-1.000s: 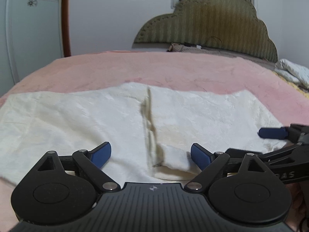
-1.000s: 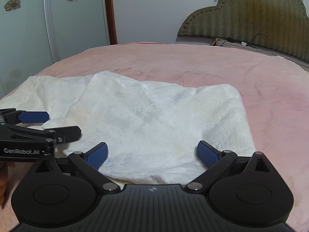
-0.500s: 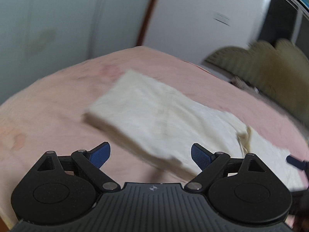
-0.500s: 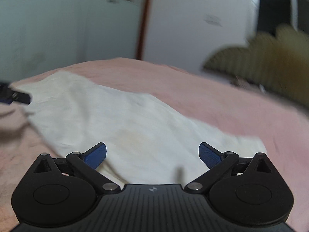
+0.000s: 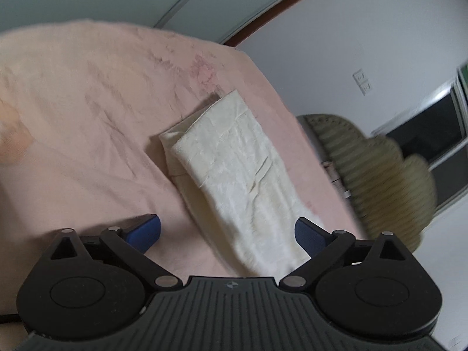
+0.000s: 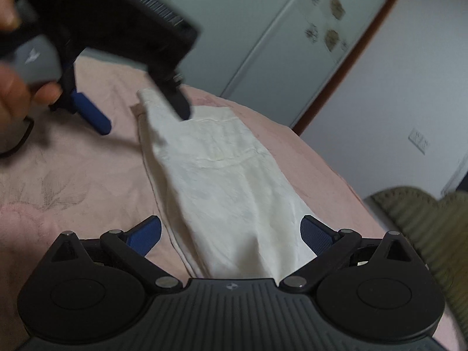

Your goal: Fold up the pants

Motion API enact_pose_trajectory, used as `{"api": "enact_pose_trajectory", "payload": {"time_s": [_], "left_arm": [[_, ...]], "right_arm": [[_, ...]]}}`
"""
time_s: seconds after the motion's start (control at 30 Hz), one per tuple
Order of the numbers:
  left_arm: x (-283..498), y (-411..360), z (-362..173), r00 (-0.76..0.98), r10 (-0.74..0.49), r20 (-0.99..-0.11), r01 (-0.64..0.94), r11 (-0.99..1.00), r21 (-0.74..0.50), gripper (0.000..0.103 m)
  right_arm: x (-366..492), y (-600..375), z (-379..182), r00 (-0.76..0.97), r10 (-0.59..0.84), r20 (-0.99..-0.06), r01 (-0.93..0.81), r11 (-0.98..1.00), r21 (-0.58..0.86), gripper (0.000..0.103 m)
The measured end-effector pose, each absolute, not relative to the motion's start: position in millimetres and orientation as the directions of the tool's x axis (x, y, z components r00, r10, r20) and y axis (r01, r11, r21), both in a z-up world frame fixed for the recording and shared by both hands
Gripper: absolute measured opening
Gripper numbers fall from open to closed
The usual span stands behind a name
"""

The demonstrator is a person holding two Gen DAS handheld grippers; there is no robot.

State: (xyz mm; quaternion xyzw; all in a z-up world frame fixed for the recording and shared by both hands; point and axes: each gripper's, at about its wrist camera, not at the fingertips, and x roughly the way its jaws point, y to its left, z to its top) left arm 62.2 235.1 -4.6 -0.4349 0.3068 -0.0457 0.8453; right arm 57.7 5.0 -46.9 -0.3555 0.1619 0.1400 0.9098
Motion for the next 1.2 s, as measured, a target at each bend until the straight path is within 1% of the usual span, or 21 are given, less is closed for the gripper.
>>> {"api": "enact_pose_trajectory", "payload": {"time_s": [0.1,0.17,0.27,0.37,0.5,0.57,0.63,0.67,0.7,0.73,0.77,0.8,0.83,0.87,0.93,0.97,1.0,1.03,1.07,1.13,1.2], "left_arm": [[73,239,-10,0.81,-0.391,-0.438,-0.182,0.541,-0.821,0.102],[78,240,-12,0.82,-0.396,-0.413,-0.183,0.503,-0.845,0.102],[90,240,-13,0.829,-0.409,-0.381,-0.17,0.463,-0.87,0.102],[102,241,-18,0.838,-0.428,-0.338,-0.155,0.407,-0.9,0.102],[122,235,-16,0.85,-0.403,-0.339,-0.168,0.402,-0.9,0.101],[132,231,-15,0.851,-0.377,-0.366,-0.188,0.433,-0.882,0.095],[138,229,-15,0.841,-0.343,-0.42,-0.231,0.474,-0.849,0.085],[139,228,-14,0.841,-0.331,-0.429,-0.227,0.502,-0.834,0.082],[142,225,-12,0.839,-0.319,-0.441,-0.225,0.535,-0.814,0.075],[143,223,-11,0.836,-0.304,-0.457,-0.229,0.564,-0.794,0.062],[145,221,-11,0.83,-0.286,-0.478,-0.238,0.594,-0.769,0.055],[146,219,-12,0.827,-0.275,-0.49,-0.242,0.614,-0.752,0.046],[144,219,-15,0.829,-0.266,-0.492,-0.24,0.625,-0.743,0.038],[143,219,-16,0.83,-0.257,-0.495,-0.242,0.634,-0.734,0.034],[139,220,-21,0.831,-0.241,-0.502,-0.241,0.657,-0.714,0.019],[138,221,-22,0.831,-0.241,-0.501,-0.235,0.664,-0.709,0.016],[136,221,-23,0.834,-0.238,-0.497,-0.229,0.671,-0.705,0.015],[135,220,-21,0.836,-0.232,-0.498,-0.223,0.684,-0.694,0.014],[135,217,-17,0.836,-0.215,-0.505,-0.223,0.708,-0.67,0.014],[132,200,0,0.841,-0.147,-0.521,-0.212,0.796,-0.567,0.013],[125,179,21,0.864,-0.107,-0.493,-0.163,0.865,-0.475,0.012]], "right_arm": [[66,19,-51,0.922,0.133,-0.363,-0.349,0.69,-0.634,0.101],[75,25,-51,0.932,0.119,-0.342,-0.326,0.689,-0.647,0.101],[87,31,-51,0.955,0.093,-0.281,-0.263,0.703,-0.661,0.101],[91,26,-40,0.968,0.087,-0.237,-0.221,0.745,-0.629,0.101],[95,9,-22,0.961,0.112,-0.252,-0.236,0.807,-0.541,0.101],[93,2,-14,0.938,0.165,-0.306,-0.306,0.808,-0.503,0.102],[85,-10,-3,0.864,0.294,-0.409,-0.469,0.767,-0.438,0.101],[80,-17,4,0.839,0.352,-0.415,-0.516,0.756,-0.402,0.101],[76,-26,11,0.835,0.378,-0.399,-0.525,0.762,-0.379,0.101],[76,-34,19,0.849,0.369,-0.379,-0.502,0.786,-0.36,0.101],[79,-42,24,0.865,0.346,-0.362,-0.468,0.816,-0.34,0.101],[86,-49,26,0.878,0.319,-0.356,-0.435,0.844,-0.315,0.101],[96,-55,25,0.881,0.291,-0.372,-0.409,0.865,-0.291,0.101],[107,-58,21,0.878,0.263,-0.4,-0.389,0.879,-0.277,0.101],[129,-62,5,0.854,0.19,-0.485,-0.354,0.894,-0.274,0.101],[137,-61,-6,0.826,0.165,-0.539,-0.361,0.89,-0.28,0.101],[141,-60,-14,0.807,0.161,-0.569,-0.371,0.887,-0.276,0.101],[138,-63,-15,0.818,0.173,-0.548,-0.359,0.898,-0.253,0.101],[138,-66,-13,0.817,0.182,-0.548,-0.36,0.902,-0.237,0.101],[138,-73,-4,0.819,0.207,-0.536,-0.361,0.911,-0.199,0.101],[133,-85,1,0.835,0.217,-0.506,-0.34,0.926,-0.164,0.101]]}}
